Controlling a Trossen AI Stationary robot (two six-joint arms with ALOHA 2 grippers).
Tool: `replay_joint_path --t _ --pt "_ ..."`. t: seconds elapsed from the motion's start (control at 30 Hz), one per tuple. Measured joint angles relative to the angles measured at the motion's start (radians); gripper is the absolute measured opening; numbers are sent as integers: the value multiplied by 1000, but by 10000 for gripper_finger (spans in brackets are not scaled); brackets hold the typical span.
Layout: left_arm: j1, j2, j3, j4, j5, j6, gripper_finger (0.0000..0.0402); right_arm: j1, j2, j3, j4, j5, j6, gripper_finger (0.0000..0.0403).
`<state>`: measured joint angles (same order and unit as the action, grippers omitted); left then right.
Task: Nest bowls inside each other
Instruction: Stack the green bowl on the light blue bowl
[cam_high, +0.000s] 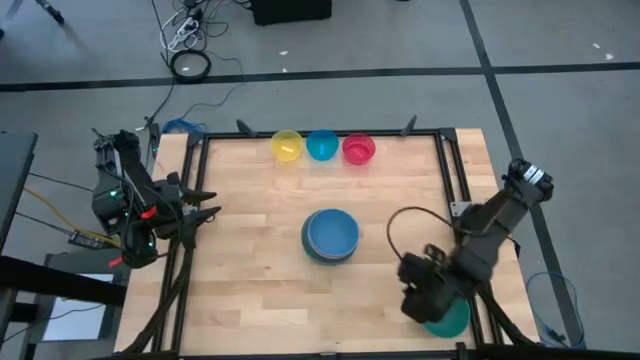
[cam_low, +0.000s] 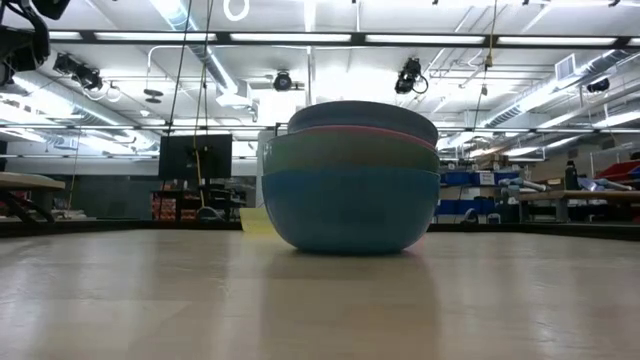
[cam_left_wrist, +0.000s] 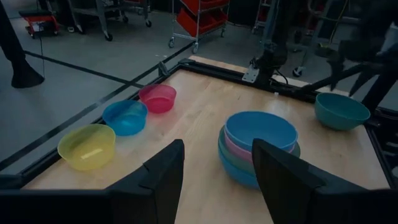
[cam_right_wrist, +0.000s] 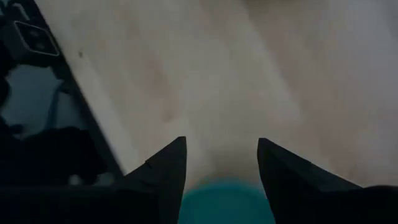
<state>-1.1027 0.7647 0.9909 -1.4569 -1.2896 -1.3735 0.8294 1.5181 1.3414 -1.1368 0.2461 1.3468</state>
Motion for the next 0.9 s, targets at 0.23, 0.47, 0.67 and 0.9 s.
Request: replay_joint_path --t 0.23,0.47,0.67,0.9 --pt "0 2 0 0 0 0 198 146 90 -10 92 -51 288 178" --pt "0 2 0 1 -2 5 198 167 199 -10 153 -155 338 178" --pt "0 2 0 8 -3 4 198 171 214 -10 149 -186 349 176" --pt "0 2 0 13 -3 4 198 171 214 -67 205 -172 393 163"
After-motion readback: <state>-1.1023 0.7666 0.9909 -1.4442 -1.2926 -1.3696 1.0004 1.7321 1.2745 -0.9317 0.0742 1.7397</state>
